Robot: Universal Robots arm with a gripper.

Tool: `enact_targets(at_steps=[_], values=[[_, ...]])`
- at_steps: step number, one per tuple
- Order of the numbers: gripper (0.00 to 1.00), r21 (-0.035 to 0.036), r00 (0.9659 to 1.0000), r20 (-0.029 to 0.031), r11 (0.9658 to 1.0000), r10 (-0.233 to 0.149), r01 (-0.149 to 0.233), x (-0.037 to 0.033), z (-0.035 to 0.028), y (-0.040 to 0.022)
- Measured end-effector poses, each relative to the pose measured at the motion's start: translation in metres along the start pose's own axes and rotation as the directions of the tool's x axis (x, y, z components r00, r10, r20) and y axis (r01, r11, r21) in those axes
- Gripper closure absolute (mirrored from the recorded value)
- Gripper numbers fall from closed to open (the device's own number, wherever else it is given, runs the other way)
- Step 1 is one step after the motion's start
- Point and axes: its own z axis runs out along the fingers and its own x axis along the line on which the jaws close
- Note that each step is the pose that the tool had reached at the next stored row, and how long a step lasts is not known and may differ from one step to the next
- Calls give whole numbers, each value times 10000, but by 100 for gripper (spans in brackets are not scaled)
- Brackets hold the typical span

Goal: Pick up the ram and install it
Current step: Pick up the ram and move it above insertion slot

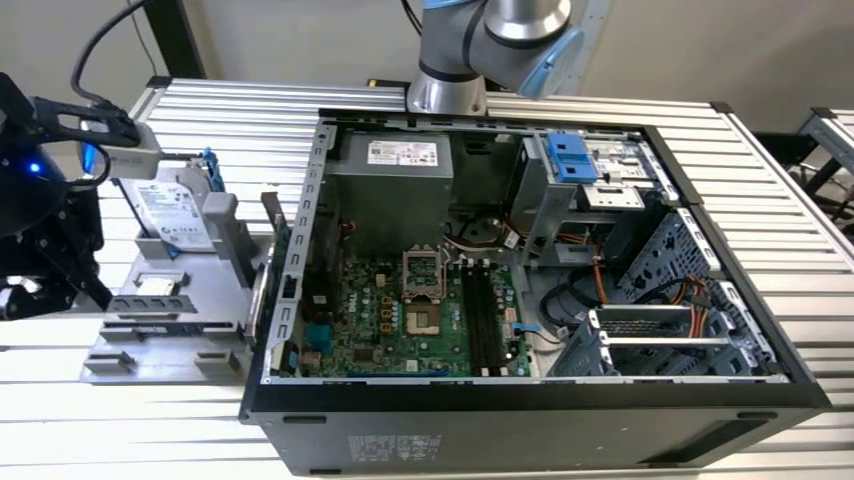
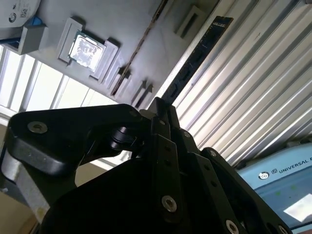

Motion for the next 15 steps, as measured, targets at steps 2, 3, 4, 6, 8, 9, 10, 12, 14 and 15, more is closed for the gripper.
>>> enact_targets(at_steps=[2,3,4,6,8,9,10,12,14,15], values=[[100,1,10000,1,10000,0,0,-1,-27,0],[100,0,10000,0,10000,0,0,-1,-42,1],[100,1,10000,1,10000,1,-1,-1,-57,1],[100,0,10000,0,10000,0,0,-2,-92,1],[100,0,10000,1,10000,1,-1,-3,-130,2],[100,0,10000,0,10000,1,-1,-3,-152,2],[100,0,10000,0,10000,1,-1,-3,-172,2],[100,1,10000,1,10000,0,0,-4,-212,3],[100,0,10000,0,10000,0,0,-5,-249,3],[100,-1,10000,0,10000,1,-1,-5,-268,4]])
